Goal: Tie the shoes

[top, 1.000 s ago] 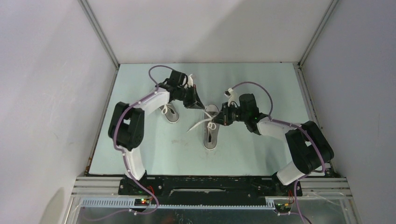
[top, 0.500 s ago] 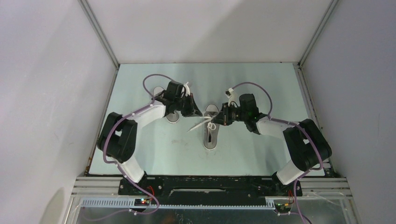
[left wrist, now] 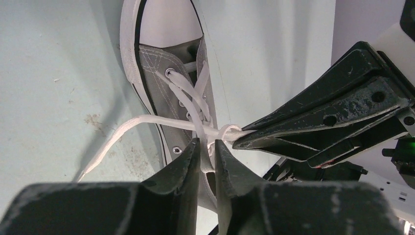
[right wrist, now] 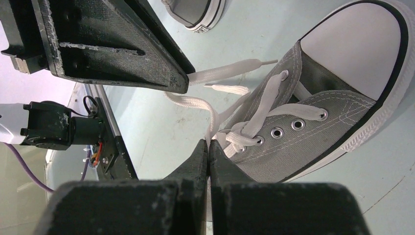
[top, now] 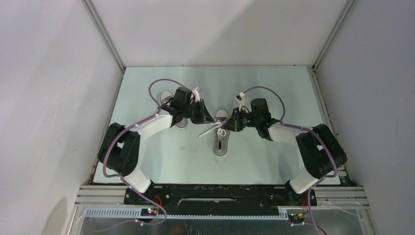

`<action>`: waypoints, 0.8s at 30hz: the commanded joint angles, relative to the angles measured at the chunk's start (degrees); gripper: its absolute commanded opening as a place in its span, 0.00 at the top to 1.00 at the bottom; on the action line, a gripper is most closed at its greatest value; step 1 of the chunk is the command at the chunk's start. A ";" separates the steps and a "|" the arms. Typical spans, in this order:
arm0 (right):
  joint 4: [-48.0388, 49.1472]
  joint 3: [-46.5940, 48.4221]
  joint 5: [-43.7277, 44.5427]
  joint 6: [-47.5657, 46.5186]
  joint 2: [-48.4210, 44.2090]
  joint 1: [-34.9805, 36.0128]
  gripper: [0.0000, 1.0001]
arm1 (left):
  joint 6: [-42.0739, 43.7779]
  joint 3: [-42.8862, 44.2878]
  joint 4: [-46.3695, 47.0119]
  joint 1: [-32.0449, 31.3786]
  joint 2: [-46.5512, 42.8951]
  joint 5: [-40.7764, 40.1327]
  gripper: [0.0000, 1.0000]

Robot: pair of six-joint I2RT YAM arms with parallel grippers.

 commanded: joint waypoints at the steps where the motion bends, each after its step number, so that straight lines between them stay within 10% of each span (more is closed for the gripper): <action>1: 2.63 0.83 -0.99 0.44 0.39 -0.23 1.00 | -0.39 -0.49 1.85 -0.40 -2.63 -0.98 0.73; 3: 2.63 0.83 -1.10 0.49 0.45 -0.16 1.00 | -0.39 -0.82 2.26 -0.40 -2.85 -0.88 0.72; 7: 2.62 0.80 -1.07 0.46 0.47 -0.15 1.00 | -0.39 -0.85 1.97 -0.40 -2.64 -1.05 1.00; 16: 2.20 1.17 -1.02 0.63 0.65 -0.36 1.00 | 0.57 -4.59 3.78 -0.40 -5.64 -2.53 0.73; 24: 2.63 1.27 -1.25 0.96 1.26 -0.45 1.00 | -0.18 -5.37 5.18 -0.40 -5.78 -1.76 0.81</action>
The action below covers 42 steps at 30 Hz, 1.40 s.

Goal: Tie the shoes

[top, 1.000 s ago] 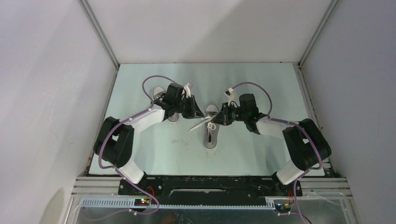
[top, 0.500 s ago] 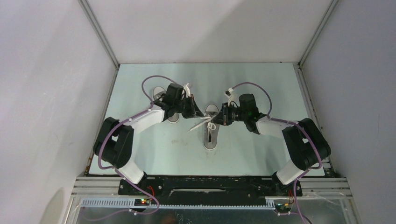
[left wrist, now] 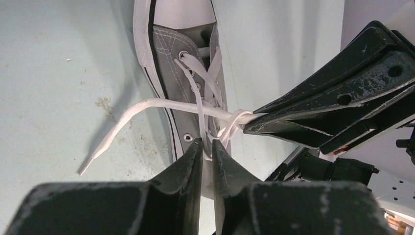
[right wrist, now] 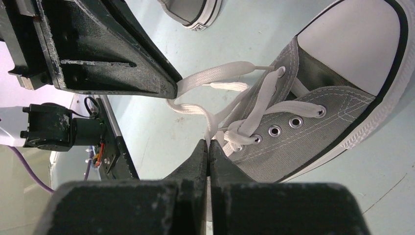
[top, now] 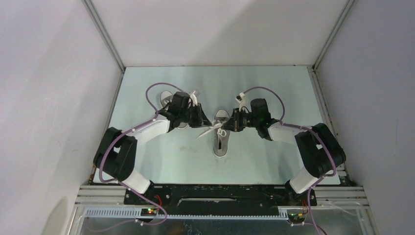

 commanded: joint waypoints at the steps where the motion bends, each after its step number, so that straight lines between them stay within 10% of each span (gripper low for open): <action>1: 2.68 1.27 -1.12 0.17 0.43 -0.19 1.00 | -0.31 0.04 3.29 -0.31 -2.09 0.11 0.82; 5: 2.85 1.27 -1.15 0.20 0.56 -0.20 1.00 | -0.36 0.13 3.71 -0.31 -1.40 1.03 1.00; 42: -0.79 5.13 -2.66 5.59 1.31 -1.24 1.00 | -0.01 -1.02 12.06 -10.67 2.63 -8.59 1.00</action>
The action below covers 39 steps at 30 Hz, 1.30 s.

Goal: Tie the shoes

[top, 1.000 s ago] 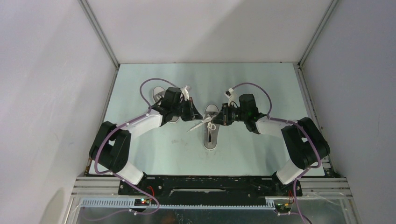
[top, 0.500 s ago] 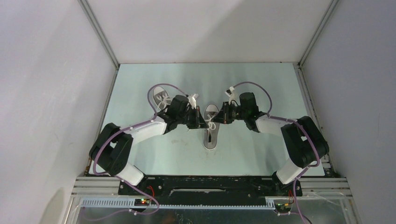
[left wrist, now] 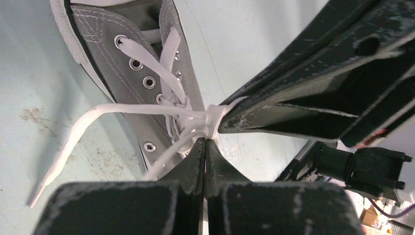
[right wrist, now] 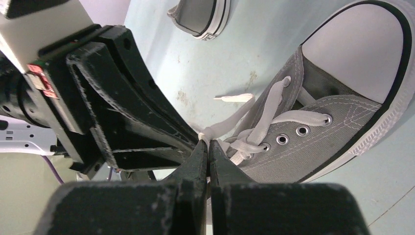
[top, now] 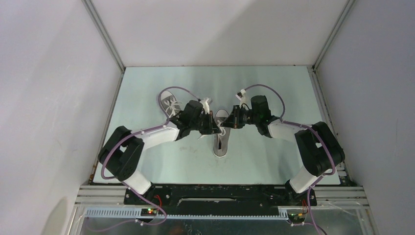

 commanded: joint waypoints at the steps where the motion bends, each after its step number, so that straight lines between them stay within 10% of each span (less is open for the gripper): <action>1: -0.13 2.60 -0.69 0.95 0.28 -0.27 1.00 | 0.40 2.57 3.14 -1.60 1.71 -4.63 1.00; 20: -4.28 2.60 2.68 5.33 -1.50 1.16 1.00 | 1.85 0.44 9.80 -7.68 3.92 -19.94 1.00; 39: -9.18 4.36 12.18 10.79 -2.99 2.82 1.00 | 2.44 -2.59 8.72 -7.79 1.74 -11.06 1.00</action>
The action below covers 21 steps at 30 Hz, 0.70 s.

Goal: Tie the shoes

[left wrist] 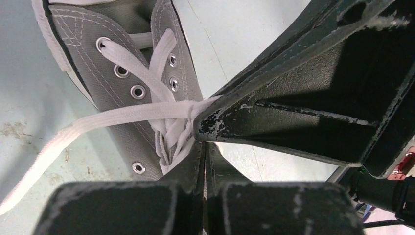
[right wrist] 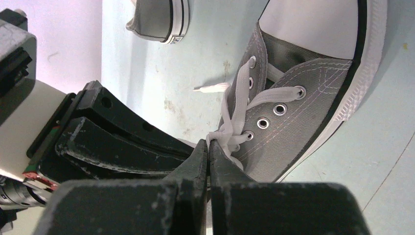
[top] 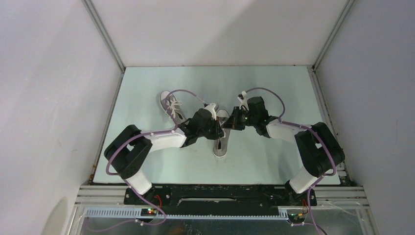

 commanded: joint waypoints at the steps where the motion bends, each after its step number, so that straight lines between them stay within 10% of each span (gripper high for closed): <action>1: -2.81 4.04 3.53 2.68 -2.92 0.90 1.00 | 1.68 -0.34 1.46 -0.28 -1.69 1.90 1.00; 21: -17.44 11.86 8.85 -5.00 -0.47 1.65 0.89 | 0.70 -1.54 4.33 4.43 0.41 11.06 1.00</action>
